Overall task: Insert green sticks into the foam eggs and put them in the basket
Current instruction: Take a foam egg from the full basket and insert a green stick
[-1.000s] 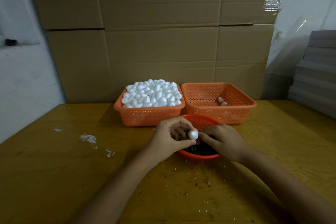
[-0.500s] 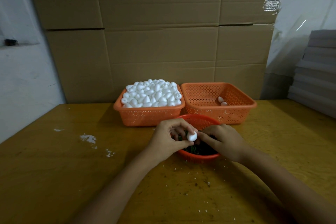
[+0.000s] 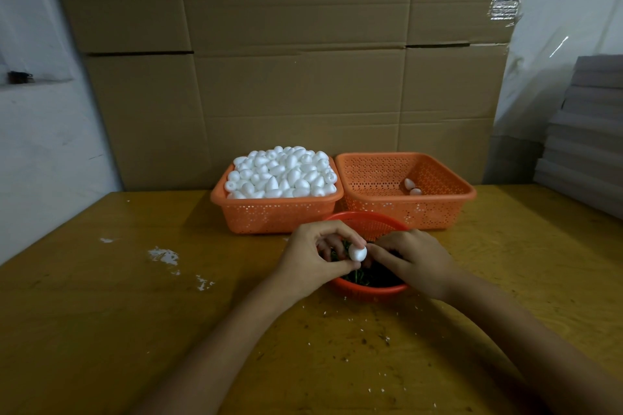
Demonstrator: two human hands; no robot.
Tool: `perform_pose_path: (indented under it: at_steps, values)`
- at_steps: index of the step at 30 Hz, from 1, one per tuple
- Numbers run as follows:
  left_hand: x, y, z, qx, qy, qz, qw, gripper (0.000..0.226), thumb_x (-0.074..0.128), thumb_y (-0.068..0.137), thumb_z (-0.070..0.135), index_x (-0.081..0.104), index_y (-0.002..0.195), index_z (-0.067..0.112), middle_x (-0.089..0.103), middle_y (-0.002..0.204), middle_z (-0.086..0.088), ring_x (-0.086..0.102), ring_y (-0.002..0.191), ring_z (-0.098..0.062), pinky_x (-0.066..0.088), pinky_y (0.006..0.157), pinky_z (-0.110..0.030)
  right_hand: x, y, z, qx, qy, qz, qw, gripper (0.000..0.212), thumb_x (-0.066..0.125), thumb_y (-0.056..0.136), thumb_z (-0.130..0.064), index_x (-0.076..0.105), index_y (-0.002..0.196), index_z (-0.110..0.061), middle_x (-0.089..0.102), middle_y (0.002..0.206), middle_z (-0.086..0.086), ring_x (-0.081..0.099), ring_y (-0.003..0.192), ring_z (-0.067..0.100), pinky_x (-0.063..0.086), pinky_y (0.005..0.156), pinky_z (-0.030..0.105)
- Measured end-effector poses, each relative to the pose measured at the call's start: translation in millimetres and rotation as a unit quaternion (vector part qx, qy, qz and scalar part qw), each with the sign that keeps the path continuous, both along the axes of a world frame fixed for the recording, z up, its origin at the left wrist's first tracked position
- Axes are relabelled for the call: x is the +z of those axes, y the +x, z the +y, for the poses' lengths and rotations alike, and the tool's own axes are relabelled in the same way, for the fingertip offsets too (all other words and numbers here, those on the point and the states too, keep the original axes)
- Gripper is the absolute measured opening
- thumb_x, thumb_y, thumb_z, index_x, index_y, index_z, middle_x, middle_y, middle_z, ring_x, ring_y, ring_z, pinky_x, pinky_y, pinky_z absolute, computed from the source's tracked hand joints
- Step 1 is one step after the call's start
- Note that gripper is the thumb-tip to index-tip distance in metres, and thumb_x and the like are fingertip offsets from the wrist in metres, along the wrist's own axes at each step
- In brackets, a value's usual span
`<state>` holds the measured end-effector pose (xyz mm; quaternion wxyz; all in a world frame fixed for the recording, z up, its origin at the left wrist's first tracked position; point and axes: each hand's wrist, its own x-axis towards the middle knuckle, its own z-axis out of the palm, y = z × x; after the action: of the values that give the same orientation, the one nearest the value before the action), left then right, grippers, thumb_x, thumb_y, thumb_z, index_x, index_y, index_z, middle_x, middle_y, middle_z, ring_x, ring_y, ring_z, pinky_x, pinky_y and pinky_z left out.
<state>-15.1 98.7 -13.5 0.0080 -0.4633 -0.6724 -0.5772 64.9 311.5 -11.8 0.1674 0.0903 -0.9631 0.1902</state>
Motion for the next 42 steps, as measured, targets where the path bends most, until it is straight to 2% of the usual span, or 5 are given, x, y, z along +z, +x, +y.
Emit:
perform_pose_path:
  at_steps: [13, 24, 31, 35, 42]
  values:
    - [-2.0, -1.1, 0.7, 0.001, -0.008, -0.008, 1.000, 0.028, 0.088, 0.075, 0.001, 0.079, 0.095, 0.020, 0.078, 0.101, 0.001, 0.065, 0.072, -0.034, 0.047, 0.059, -0.030, -0.3, -1.0, -0.8, 0.011, 0.000, 0.013, 1.000, 0.038, 0.045, 0.105, -0.050, 0.055, 0.068, -0.050, 0.061, 0.061, -0.004, 0.054, 0.055, 0.012, 0.032, 0.052, 0.026]
    - [-0.4, 0.6, 1.0, 0.005, -0.014, -0.010, 1.000, 0.034, 0.088, 0.075, -0.005, 0.081, 0.095, 0.022, 0.078, 0.101, 0.003, 0.061, 0.071, -0.015, 0.046, 0.061, -0.035, -1.1, -0.7, -1.0, 0.019, -0.021, 0.022, 0.999, 0.038, 0.047, 0.104, -0.048, 0.057, 0.068, -0.059, 0.055, 0.057, -0.008, 0.051, 0.052, 0.010, 0.033, 0.052, 0.030]
    - [-0.8, 0.9, 0.0, 0.008, -0.023, -0.008, 1.000, 0.032, 0.090, 0.076, 0.001, 0.082, 0.099, 0.022, 0.077, 0.102, 0.007, 0.062, 0.074, -0.014, 0.047, 0.063, -0.034, -1.0, -0.1, -1.6, 0.026, -0.028, 0.034, 0.999, 0.041, 0.041, 0.100, -0.058, 0.054, 0.062, -0.051, 0.055, 0.057, -0.007, 0.051, 0.051, 0.011, 0.031, 0.051, 0.029]
    - [-1.7, -0.1, -0.3, 0.009, -0.019, -0.007, 1.000, 0.031, 0.090, 0.077, 0.009, 0.082, 0.103, 0.023, 0.079, 0.103, 0.007, 0.063, 0.075, -0.016, 0.049, 0.063, -0.034, -0.4, -0.6, -2.1, 0.028, -0.020, 0.031, 0.999, 0.030, 0.040, 0.100, -0.058, 0.056, 0.075, -0.066, 0.054, 0.056, -0.008, 0.051, 0.052, 0.011, 0.031, 0.051, 0.029]
    - [-3.6, -1.3, -0.5, 0.015, -0.026, 0.005, 1.000, 0.031, 0.090, 0.079, 0.018, 0.080, 0.106, 0.030, 0.079, 0.102, 0.011, 0.068, 0.079, -0.018, 0.050, 0.065, -0.031, -0.8, -0.2, -1.8, 0.034, -0.023, 0.035, 0.999, 0.031, 0.041, 0.101, -0.059, 0.055, 0.074, -0.066, 0.054, 0.056, -0.009, 0.051, 0.052, 0.011, 0.031, 0.050, 0.030]
